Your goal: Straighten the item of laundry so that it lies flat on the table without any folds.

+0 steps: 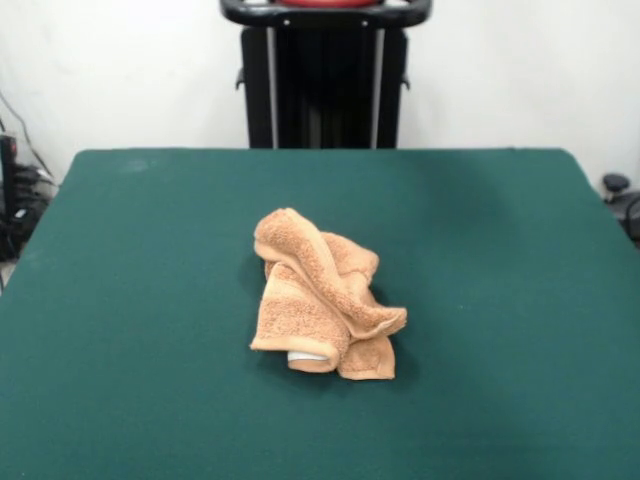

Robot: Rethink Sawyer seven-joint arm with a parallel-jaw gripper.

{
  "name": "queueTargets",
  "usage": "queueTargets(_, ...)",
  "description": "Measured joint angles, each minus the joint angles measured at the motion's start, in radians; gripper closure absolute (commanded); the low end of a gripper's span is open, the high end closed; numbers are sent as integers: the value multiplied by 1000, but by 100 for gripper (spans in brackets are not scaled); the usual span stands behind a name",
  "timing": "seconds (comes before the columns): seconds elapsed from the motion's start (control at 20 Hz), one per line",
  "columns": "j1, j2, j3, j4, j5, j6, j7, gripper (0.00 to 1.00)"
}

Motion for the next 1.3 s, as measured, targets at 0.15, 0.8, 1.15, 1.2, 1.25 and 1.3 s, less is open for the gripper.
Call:
queueTargets(0.15,14,-23,44,17,-35,-4,0,0)
queueTargets(0.8,23,-289,239,366,-193,-121,-107,0)
queueTargets(1.15,-19,-395,296,460,-257,-127,-140,0)
queueTargets(1.2,-28,-410,308,470,-266,-127,-140,0)
queueTargets(1.25,-34,-422,316,481,-274,-127,-140,0)
queueTargets(1.3,-39,-432,323,488,-280,-127,-140,0)
